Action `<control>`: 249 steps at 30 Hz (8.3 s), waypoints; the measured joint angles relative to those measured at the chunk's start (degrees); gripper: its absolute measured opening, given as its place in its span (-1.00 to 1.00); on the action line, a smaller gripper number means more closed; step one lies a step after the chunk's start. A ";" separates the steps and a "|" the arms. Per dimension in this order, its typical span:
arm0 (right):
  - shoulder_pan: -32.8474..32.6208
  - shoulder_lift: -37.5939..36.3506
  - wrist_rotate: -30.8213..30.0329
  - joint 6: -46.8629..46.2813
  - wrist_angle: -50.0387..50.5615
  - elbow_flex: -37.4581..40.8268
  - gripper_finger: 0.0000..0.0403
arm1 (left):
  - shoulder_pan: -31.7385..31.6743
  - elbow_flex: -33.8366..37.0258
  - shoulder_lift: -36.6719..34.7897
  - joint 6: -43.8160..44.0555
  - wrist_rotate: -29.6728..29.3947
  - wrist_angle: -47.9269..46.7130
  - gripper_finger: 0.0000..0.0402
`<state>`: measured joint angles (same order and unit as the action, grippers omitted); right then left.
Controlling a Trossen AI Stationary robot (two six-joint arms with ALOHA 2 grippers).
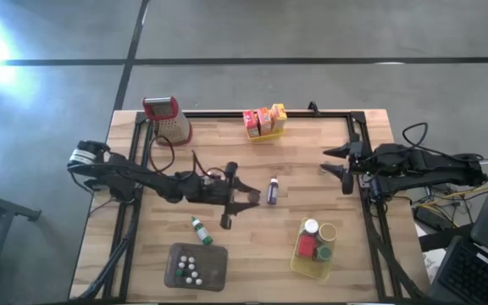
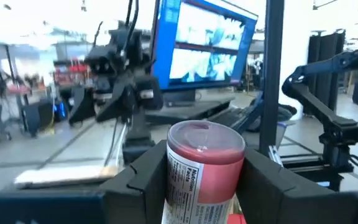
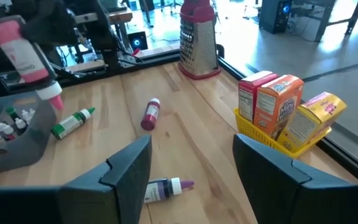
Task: Pick & Place Kitchen Items
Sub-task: Put the large pink food coloring bottle into the black bin
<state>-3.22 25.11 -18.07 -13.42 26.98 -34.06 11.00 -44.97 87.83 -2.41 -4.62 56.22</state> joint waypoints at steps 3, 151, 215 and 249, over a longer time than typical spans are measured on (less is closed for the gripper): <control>-0.01 1.28 0.01 -0.15 -0.87 -0.01 0.13 | -0.93 0.10 0.02 3.20 0.00 -2.30 -0.20; -8.26 31.29 16.38 8.38 -35.05 2.56 0.19 | -4.93 -70.73 27.41 11.14 1.88 -105.69 -0.20; -8.26 30.15 16.43 16.98 -49.96 2.80 -0.25 | 4.88 -12.11 -9.35 4.83 -15.61 -36.79 0.02; -8.26 35.73 16.80 16.62 -58.07 2.58 -0.22 | 3.09 -14.10 1.60 -9.62 -11.68 -21.24 0.02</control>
<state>-11.49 60.84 -1.28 3.20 -31.09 -31.48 14.09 -59.07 89.43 -12.03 -16.30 34.98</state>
